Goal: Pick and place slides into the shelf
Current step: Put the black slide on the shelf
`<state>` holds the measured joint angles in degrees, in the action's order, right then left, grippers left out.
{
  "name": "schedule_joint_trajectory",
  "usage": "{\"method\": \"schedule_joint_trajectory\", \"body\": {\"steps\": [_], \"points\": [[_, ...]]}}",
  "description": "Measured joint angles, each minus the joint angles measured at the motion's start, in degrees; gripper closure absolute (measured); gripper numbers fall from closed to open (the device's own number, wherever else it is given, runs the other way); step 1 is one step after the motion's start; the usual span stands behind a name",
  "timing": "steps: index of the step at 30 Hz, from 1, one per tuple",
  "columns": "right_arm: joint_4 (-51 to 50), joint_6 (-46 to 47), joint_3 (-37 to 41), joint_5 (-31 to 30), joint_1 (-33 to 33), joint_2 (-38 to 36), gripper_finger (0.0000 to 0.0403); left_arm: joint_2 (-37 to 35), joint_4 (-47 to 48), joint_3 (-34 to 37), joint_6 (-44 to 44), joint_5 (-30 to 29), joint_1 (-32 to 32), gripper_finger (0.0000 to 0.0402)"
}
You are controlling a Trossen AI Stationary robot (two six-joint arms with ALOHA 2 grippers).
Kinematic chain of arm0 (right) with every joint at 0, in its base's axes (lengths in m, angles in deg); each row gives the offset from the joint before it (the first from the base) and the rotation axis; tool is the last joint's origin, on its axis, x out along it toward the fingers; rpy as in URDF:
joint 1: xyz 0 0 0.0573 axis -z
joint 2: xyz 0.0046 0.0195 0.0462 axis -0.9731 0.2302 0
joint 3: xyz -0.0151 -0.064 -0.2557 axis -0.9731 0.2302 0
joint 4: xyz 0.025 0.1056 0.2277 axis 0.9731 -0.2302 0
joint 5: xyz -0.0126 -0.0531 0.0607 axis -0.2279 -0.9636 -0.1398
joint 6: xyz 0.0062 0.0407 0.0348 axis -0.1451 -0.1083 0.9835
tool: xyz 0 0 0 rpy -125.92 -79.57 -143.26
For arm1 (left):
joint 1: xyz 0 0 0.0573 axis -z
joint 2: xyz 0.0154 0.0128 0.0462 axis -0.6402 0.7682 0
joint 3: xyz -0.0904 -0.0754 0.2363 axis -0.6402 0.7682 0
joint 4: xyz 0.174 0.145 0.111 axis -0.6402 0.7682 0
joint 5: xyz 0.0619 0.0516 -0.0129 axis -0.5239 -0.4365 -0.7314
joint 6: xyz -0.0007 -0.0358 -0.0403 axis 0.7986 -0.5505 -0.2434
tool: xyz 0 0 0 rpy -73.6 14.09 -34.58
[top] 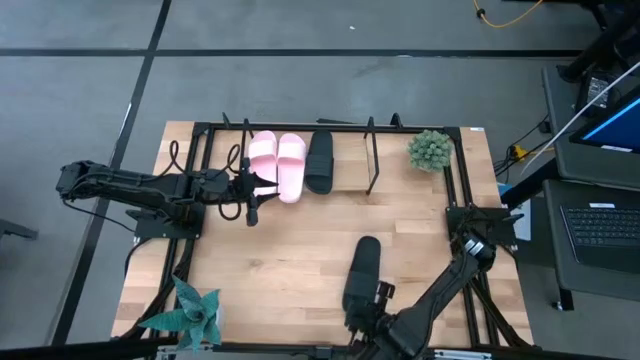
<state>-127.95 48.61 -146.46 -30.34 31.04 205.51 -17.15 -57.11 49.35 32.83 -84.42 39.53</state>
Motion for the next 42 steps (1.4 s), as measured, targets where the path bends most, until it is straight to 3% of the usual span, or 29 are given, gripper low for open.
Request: {"method": "schedule_joint_trajectory", "body": {"steps": [8,19,24,42], "points": [[-2.8,0.8,1.0,2.4,0.9,2.3,0.0387,0.0,0.0,0.0,0.3,0.0,0.0,0.0281],[-2.9,0.6,1.0,2.4,1.8,2.3,0.0272,0.0,1.6,0.0,1.9,0.0,0.0,0.0281],[-2.4,-1.5,1.0,2.3,2.1,2.4,0.0239,0.0,2.8,0.0,1.9,0.0,0.0,0.0281],[-1.9,-4.7,1.0,2.3,4.3,7.6,0.0231,0.0,3.1,0.0,3.4,0.0,0.0,0.0281]]}}
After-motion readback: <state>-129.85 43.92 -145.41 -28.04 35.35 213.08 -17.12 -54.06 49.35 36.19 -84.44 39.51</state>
